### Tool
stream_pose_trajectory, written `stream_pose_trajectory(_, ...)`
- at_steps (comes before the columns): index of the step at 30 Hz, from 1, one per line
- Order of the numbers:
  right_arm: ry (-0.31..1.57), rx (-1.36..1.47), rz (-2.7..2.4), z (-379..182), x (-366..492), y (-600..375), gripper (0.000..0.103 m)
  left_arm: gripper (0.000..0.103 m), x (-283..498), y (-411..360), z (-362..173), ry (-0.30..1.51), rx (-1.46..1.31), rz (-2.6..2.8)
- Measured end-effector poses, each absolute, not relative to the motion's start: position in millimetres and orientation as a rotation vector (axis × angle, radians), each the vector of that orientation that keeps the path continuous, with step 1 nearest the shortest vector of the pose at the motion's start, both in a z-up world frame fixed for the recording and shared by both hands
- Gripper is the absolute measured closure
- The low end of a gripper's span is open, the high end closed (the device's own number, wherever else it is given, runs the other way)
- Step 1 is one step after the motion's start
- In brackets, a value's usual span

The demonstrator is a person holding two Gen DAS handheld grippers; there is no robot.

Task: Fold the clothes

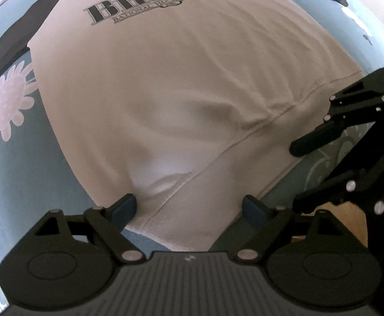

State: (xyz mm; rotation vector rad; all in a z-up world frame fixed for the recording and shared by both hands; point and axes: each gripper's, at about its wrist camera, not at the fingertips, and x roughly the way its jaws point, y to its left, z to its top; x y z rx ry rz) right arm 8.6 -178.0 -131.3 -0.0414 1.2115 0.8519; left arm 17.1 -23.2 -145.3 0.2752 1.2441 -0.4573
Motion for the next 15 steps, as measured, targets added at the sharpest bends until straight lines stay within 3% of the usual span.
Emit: stream_pose_trajectory(15, 1.089, 0.032, 0.736, -90.2, 13.5, -226.5, 0.045, 0.016, 55.5, 19.8, -114.8, 1.114, 0.121, -0.26)
